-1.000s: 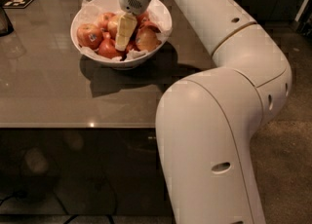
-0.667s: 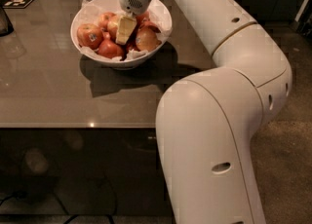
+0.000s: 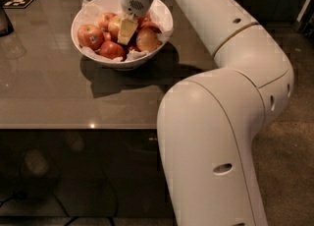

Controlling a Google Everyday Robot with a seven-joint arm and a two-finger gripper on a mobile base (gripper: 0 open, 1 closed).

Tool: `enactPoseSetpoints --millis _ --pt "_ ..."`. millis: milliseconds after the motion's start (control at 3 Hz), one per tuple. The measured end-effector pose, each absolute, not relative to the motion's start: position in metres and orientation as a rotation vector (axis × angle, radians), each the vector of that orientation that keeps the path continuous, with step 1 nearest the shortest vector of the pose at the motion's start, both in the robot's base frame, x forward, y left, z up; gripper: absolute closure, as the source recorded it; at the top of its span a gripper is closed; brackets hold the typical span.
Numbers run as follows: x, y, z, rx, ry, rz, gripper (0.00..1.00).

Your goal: Pick apple from white bowl

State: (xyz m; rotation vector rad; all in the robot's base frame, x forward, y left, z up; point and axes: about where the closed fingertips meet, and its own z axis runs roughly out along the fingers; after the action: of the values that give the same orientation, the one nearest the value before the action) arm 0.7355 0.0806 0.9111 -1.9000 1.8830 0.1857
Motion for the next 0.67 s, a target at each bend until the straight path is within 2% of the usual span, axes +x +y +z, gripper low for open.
enactPoseSetpoints --millis 333,667 --pt "0.7355 0.0806 0.9112 -1.9 1.883 0.186 1.0" --pt "0.7385 0.0825 0.9158 -1.884 1.897 0.182 1.0"
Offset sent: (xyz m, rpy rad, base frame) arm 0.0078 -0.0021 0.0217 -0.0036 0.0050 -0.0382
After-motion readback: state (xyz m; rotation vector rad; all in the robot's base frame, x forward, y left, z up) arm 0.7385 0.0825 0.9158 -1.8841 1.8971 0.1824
